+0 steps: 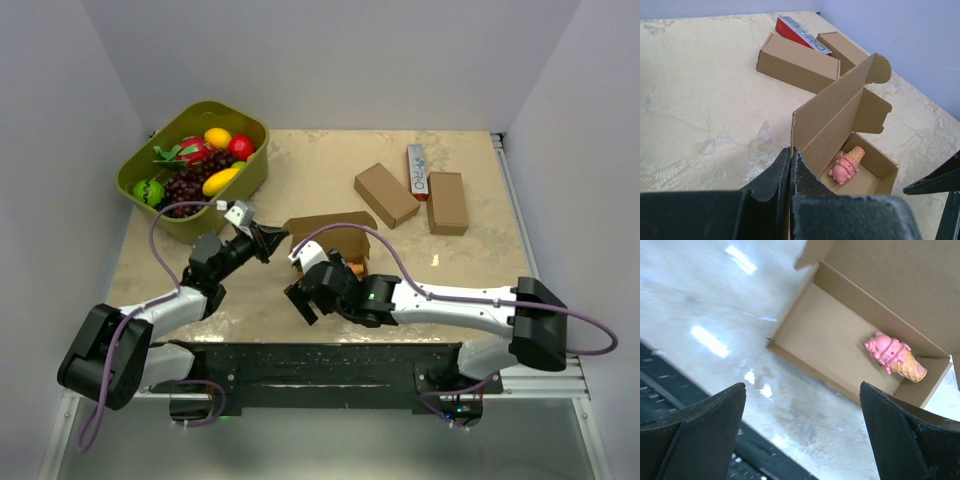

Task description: Fold the paper box

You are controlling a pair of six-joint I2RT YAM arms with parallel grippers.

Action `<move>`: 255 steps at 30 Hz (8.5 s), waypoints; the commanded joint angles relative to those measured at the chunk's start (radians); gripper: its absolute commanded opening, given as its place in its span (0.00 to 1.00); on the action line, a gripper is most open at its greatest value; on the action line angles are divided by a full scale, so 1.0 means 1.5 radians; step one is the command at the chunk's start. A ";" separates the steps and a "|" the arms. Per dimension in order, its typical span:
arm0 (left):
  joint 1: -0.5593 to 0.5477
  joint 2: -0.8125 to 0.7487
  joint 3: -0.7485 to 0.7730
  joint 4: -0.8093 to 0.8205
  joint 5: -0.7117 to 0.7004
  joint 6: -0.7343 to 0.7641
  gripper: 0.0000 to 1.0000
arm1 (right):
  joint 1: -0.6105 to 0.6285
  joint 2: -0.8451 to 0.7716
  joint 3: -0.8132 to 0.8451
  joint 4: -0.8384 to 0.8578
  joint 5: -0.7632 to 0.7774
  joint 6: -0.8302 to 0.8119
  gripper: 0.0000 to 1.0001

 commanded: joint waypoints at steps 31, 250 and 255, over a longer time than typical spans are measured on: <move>-0.048 -0.011 0.028 -0.045 -0.036 0.004 0.00 | -0.335 -0.134 -0.088 0.104 -0.064 -0.009 0.35; -0.083 -0.085 0.014 -0.293 -0.065 -0.122 0.87 | -0.215 -0.257 -0.310 0.131 -0.105 0.389 0.99; -0.063 -0.098 0.007 -0.304 -0.052 -0.131 0.89 | -0.235 -0.266 -0.362 0.191 -0.153 0.419 0.99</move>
